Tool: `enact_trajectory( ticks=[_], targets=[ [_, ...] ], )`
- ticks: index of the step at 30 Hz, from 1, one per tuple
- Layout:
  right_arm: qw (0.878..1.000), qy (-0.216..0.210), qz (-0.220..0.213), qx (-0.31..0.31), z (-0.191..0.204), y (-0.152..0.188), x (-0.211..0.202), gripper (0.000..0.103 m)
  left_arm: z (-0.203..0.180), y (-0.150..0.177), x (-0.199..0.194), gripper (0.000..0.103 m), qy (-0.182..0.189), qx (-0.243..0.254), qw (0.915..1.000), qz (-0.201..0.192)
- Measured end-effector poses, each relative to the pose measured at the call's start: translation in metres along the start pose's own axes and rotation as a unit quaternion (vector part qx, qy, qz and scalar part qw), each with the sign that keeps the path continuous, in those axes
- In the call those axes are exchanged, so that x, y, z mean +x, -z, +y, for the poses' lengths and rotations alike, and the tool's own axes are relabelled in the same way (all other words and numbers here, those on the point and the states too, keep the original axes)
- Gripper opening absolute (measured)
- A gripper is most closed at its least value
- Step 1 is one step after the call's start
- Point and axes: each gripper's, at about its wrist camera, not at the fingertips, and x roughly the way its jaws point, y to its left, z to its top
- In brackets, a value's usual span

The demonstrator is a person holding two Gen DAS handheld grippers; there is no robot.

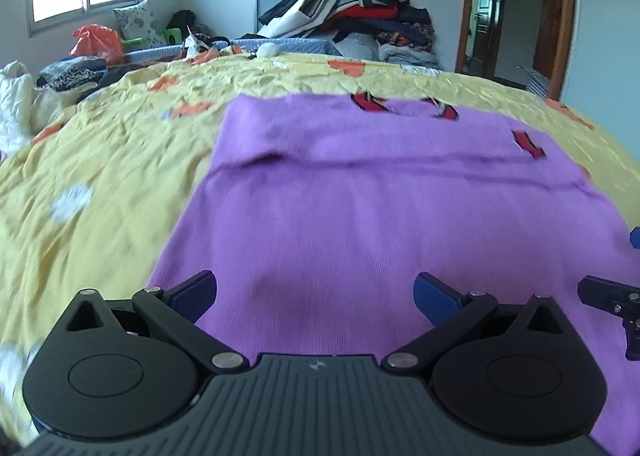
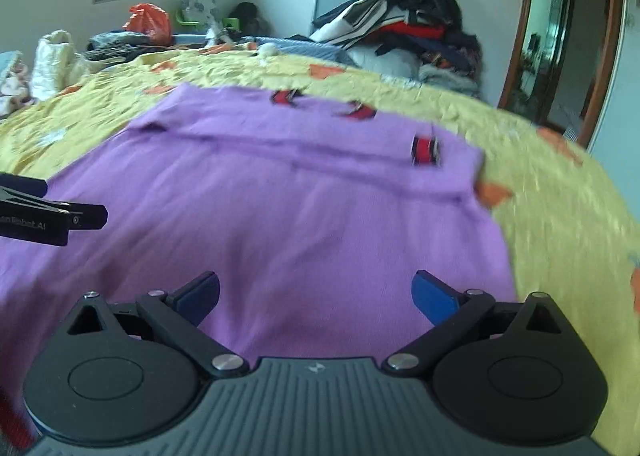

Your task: Fold small clothes

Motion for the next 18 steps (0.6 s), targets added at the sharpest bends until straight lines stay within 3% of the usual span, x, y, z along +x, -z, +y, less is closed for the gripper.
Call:
enact_trajectory(
  ticks=[10, 15, 18],
  targets=[
    [0.999, -0.021, 0.000, 0.042, -0.008, -0.051, 0.088, 0.103, -0.006, -0.048, 0.077, 0.103, -0.002, -0.010, 0.9999, -0.003],
    [0.998, -0.034, 0.005, 0.060, -0.007, -0.065, 0.115, 0.103, -0.009, -0.061, 0.091, 0.103, 0.001, -0.022, 0.9998, -0.005],
    [0.998, -0.021, 0.011, 0.060, -0.007, -0.068, 0.123, 0.103, -0.016, -0.062, 0.097, 0.103, 0.004, -0.013, 0.9999, 0.001]
  ],
)
